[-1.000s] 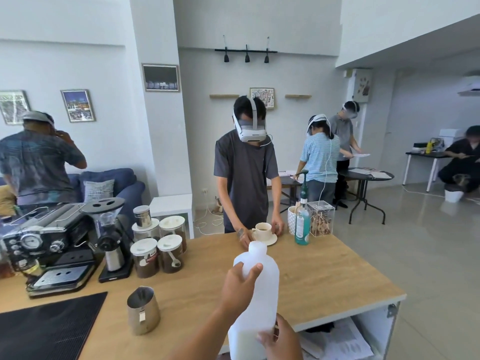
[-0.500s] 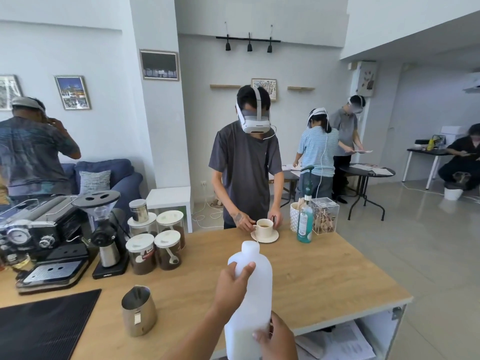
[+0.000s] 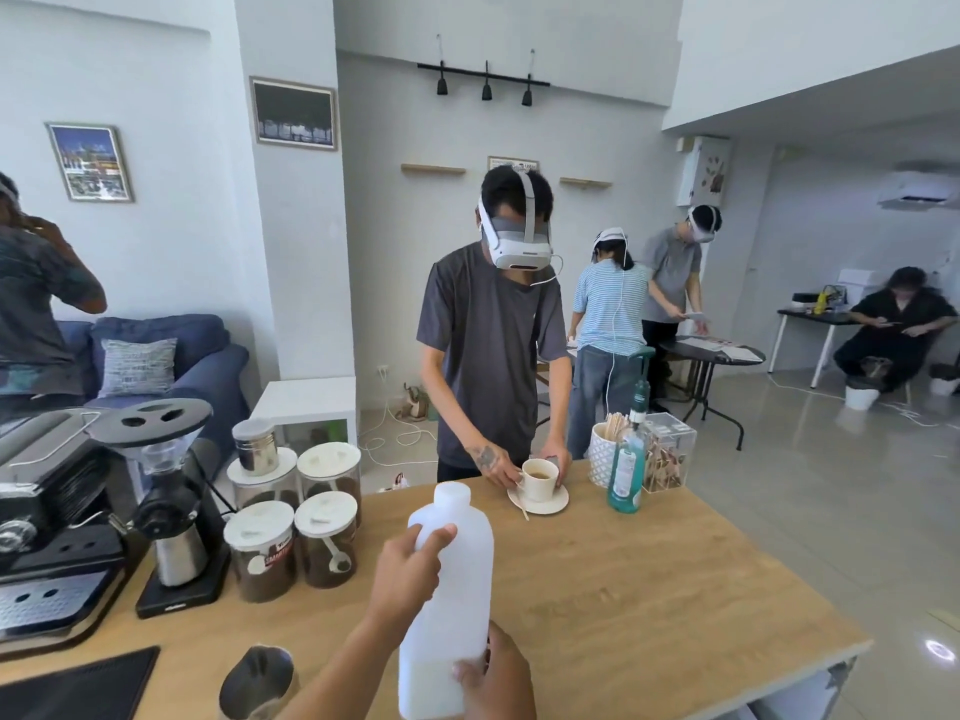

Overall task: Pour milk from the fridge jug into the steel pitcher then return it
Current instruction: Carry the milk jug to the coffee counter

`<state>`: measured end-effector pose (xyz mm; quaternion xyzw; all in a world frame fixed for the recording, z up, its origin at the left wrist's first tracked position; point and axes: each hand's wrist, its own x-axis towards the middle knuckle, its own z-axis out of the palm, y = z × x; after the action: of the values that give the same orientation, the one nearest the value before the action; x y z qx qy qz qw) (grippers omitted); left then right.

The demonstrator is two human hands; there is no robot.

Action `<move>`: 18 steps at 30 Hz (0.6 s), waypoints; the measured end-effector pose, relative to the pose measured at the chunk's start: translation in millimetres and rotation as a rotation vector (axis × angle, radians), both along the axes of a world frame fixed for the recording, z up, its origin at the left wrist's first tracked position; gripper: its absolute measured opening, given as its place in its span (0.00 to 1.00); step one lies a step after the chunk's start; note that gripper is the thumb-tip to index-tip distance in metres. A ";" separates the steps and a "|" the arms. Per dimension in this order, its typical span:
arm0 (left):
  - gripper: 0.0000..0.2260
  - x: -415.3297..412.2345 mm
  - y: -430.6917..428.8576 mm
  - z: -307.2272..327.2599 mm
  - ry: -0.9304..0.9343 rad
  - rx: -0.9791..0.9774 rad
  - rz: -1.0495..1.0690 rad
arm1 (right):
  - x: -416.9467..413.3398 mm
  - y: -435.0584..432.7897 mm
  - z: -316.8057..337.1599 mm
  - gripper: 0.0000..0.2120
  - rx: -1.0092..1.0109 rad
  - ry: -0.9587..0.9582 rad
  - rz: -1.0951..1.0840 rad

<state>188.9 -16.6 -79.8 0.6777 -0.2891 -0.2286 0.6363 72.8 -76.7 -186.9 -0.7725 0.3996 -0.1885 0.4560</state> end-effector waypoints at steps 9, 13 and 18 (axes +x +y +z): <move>0.19 68.6 16.4 -20.6 0.048 -0.040 0.043 | 64.1 22.8 -11.3 0.27 0.067 0.021 -0.059; 0.21 86.3 20.4 -33.1 0.070 -0.021 0.083 | 80.5 29.4 -19.2 0.23 0.056 0.033 -0.062; 0.20 99.5 27.0 -41.2 0.123 -0.027 0.109 | 95.0 34.2 -24.4 0.19 0.052 0.027 -0.061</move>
<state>288.3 10.5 -121.0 0.6686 -0.2152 -0.2309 0.6733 167.8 -42.6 -211.2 -0.7504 0.4337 -0.1815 0.4645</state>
